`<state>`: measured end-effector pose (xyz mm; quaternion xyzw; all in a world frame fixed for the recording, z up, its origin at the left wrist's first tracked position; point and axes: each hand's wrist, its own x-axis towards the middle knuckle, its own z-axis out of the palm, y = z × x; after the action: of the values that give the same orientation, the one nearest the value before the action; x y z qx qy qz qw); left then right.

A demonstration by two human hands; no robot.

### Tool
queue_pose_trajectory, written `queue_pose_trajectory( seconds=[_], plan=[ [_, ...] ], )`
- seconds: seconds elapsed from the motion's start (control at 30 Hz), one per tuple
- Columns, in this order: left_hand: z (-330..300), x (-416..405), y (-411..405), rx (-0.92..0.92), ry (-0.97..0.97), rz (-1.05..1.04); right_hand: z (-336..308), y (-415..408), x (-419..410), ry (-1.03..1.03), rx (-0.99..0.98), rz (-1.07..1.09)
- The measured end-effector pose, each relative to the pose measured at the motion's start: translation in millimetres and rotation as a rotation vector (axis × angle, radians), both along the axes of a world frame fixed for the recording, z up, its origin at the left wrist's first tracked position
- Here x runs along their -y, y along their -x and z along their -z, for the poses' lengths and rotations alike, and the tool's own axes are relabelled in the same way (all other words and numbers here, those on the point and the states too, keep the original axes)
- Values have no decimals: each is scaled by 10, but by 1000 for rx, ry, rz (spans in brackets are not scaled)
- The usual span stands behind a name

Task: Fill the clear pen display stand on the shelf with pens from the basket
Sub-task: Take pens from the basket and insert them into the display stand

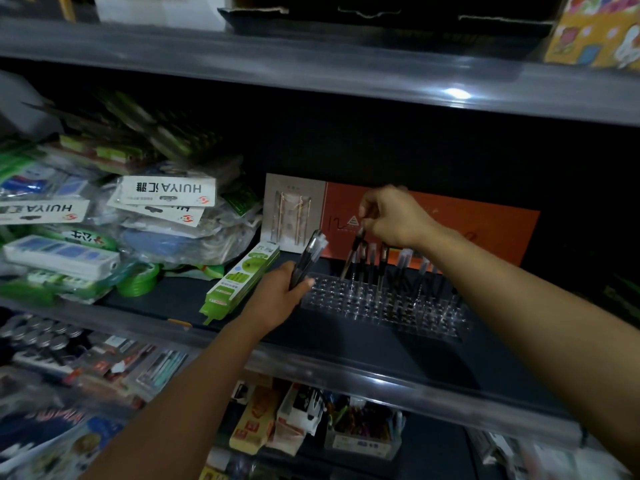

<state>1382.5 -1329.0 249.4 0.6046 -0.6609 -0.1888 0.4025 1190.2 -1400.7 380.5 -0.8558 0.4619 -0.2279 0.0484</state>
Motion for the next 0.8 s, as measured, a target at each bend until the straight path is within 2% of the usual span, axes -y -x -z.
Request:
queue_pose_trajectory(
  seconds=[0.3, 0.43, 0.8],
  plan=[
    [38, 84, 48, -17, 50, 33, 57, -87, 166, 23, -103, -4],
    [84, 107, 60, -82, 46, 53, 62, -96, 211, 18, -117, -3],
    [114, 131, 76, -119, 39, 78, 19, -130, 148, -18, -113, -41]
  ],
)
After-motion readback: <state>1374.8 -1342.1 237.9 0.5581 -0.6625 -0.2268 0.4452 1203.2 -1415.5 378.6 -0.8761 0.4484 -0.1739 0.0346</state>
